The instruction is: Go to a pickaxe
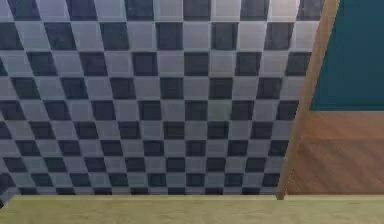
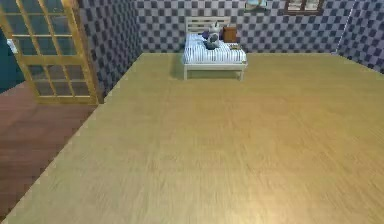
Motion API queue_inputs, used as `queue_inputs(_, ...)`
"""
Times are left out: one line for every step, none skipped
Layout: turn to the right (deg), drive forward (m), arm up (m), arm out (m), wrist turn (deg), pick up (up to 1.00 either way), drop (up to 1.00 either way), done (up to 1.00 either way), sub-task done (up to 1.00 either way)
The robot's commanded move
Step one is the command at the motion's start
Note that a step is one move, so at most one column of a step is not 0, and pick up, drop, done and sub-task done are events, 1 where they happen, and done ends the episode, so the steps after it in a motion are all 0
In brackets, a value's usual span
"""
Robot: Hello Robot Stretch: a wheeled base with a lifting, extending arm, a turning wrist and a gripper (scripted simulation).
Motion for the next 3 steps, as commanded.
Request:
queue_inputs(45.0,0.00,0.00,0.00,0.0,0.00,0.00,0.00,0.00)
queue_inputs(9.0,0.00,0.00,0.00,0.0,0.00,0.00,0.00,0.00)
queue_inputs(0.0,1.00,0.00,0.00,0.0,0.00,0.00,0.00,0.00)
